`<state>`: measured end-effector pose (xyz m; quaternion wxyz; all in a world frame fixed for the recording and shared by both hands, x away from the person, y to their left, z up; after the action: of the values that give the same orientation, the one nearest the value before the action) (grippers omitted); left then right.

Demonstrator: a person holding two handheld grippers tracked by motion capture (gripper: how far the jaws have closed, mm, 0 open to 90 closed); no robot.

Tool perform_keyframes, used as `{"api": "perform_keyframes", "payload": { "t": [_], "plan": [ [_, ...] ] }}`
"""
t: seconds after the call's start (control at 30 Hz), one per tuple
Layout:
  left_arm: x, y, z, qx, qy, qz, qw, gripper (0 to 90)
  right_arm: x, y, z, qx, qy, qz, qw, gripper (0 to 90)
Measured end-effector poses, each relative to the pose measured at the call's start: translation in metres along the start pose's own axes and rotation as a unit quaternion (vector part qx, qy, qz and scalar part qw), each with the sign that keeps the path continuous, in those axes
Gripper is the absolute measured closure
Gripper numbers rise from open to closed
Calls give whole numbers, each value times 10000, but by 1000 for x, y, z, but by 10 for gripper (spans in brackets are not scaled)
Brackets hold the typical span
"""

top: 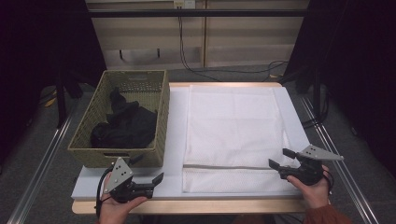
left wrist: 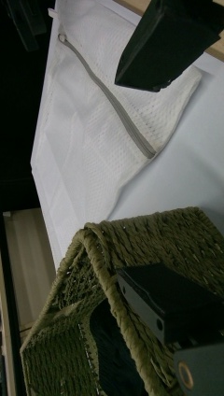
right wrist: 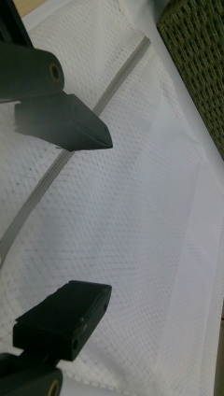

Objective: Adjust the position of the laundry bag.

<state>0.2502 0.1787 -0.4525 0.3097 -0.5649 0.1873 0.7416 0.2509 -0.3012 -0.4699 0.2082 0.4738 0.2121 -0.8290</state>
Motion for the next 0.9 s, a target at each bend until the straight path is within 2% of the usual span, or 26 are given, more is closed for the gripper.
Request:
{"api": "perform_keyframes", "payload": {
  "t": [0.1,0.13,0.17,0.23,0.3,0.37,0.6,0.63,0.83,0.9],
  "plan": [
    [0,0,1,55,9,3,10000,82,0,1,-1,-17,-15,4,10000,241],
    [0,1,1,119,15,70,9999,83,0,1,-2,-44,-18,5,10000,245],
    [0,2,1,163,-26,92,9998,101,1,1,-2,-49,-79,-15,10000,275],
    [1,3,2,191,-39,25,9998,128,2,2,-4,41,-145,-7,9999,299],
    [2,5,-1,273,-69,64,9996,128,2,3,-6,34,-146,-78,9999,300],
    [4,5,-2,256,-201,1,9995,123,2,4,-7,-16,-196,-101,9998,299],
    [4,4,0,214,-182,132,9995,122,1,-1,-11,-182,-264,-69,9995,304],
    [4,3,0,217,-182,75,9996,122,0,-3,-12,-235,-286,-44,9993,320],
    [4,4,0,301,-194,111,9993,122,-1,-7,-14,-355,-380,9,9986,370],
    [4,4,0,288,-209,48,9994,122,-2,-8,-17,-377,-397,37,9985,385]
  ]
}}
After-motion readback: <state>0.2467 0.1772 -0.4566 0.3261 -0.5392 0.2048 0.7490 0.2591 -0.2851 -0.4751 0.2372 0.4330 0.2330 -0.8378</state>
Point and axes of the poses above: each handheld gripper's, and its own axes: z roughly backward along the jaws, x roughly out of its underside, y roughly to its right, the point moved 4 cm from there along -z, roughly forward along the jaws, and after that the axes turned 5 degrees about -x, right-handed, at the moved point
